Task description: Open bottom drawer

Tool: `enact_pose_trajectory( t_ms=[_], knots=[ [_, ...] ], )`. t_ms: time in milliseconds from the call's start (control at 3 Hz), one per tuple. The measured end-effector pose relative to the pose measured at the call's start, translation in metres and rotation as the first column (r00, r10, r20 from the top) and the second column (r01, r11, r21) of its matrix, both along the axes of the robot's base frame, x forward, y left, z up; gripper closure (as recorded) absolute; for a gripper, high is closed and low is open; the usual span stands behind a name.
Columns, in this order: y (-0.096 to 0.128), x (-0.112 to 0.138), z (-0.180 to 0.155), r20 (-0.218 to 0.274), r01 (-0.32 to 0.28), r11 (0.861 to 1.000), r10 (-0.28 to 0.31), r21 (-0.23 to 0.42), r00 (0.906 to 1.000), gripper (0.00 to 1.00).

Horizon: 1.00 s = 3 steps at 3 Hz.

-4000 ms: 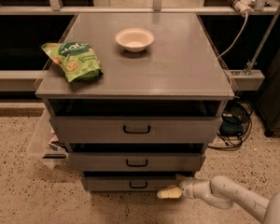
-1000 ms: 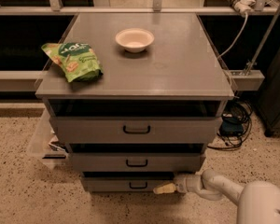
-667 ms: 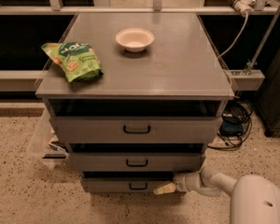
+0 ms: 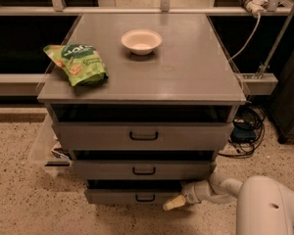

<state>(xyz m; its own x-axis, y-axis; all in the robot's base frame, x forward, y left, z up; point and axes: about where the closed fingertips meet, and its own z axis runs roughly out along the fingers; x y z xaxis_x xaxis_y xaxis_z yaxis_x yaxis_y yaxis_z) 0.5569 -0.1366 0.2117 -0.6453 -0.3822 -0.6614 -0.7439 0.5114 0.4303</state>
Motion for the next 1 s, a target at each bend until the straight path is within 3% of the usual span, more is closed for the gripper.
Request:
enact_pose_trajectory(
  t_ms=[333, 667, 1000],
  knots=[
    [-0.001, -0.047, 0.002, -0.067, -0.103, 0.995, 0.102, -0.007, 0.9925, 0.00],
    [0.001, -0.085, 0.009, -0.098, -0.145, 0.989, 0.146, 0.015, 0.9844, 0.00],
    [0.018, -0.136, 0.016, -0.134, -0.148, 0.983, 0.162, 0.111, 0.9776, 0.00]
  ],
)
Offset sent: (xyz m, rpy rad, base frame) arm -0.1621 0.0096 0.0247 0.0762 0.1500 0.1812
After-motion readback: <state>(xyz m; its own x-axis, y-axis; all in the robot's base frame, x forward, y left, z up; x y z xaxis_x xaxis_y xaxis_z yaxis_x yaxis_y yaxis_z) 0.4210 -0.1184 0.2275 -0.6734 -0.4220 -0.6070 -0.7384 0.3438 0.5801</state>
